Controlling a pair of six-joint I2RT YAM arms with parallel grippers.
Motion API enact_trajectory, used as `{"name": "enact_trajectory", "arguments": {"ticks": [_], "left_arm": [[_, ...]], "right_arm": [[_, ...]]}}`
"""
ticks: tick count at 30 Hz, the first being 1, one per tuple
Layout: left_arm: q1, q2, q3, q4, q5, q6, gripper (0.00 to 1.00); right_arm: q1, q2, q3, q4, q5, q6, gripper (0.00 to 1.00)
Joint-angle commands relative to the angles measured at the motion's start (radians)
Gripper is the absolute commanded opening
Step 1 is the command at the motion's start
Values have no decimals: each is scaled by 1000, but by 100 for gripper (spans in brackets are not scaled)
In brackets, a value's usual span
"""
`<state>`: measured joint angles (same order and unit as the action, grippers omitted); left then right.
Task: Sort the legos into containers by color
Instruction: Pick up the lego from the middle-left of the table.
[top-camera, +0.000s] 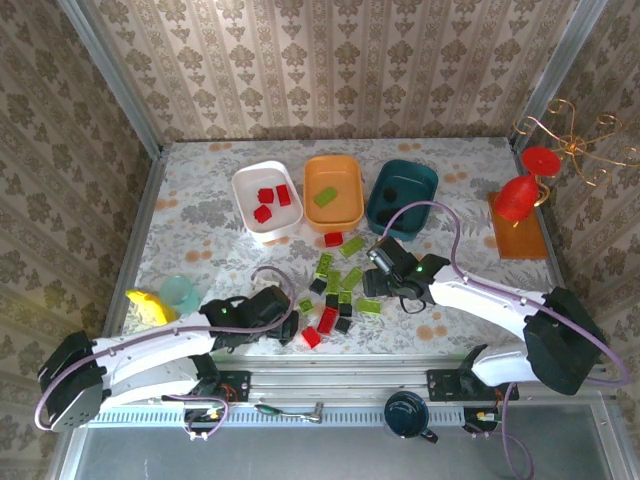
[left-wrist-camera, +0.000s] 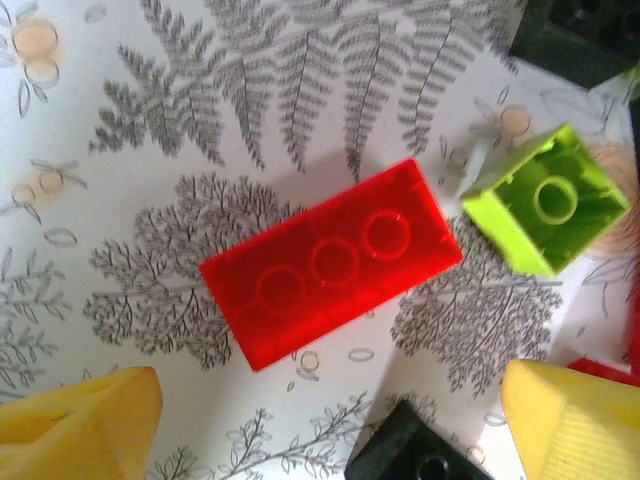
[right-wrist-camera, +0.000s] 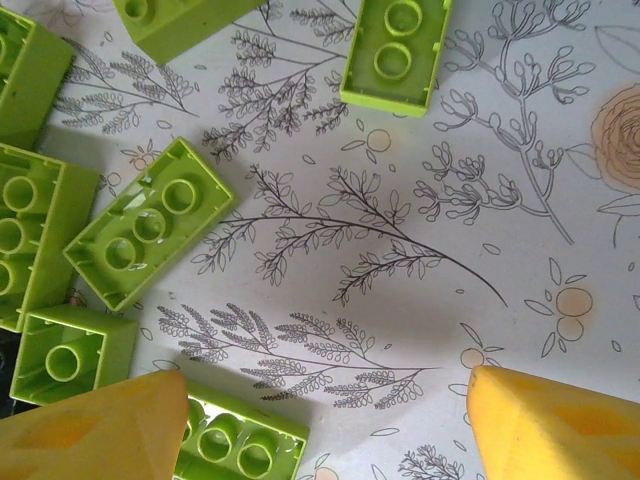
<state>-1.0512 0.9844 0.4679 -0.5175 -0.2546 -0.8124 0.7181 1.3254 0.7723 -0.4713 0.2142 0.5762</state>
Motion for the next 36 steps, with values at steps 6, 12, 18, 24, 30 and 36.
{"name": "enact_trajectory", "arguments": {"ticks": [6,12,18,24,30,36], "left_arm": [[-58,14,-1,-51,59,-18,80],[-168,48,-11,-71,68,-89,76],[-172,123,-24,3,80,-81,71],[-171,198,-6,61,65,-24,67],[-170,238,-5,117,77,4,60],[-171,225,-6,105,80,-2,40]], "right_arm": [[6,-63,-24,-23,54,10,76],[6,-52,-13,-21,56,5,76],[6,-52,-13,-18,57,5,76],[5,-61,-24,-22,59,5,76],[4,-76,-32,-24,66,7,76],[4,-86,-37,-27,78,9,76]]}}
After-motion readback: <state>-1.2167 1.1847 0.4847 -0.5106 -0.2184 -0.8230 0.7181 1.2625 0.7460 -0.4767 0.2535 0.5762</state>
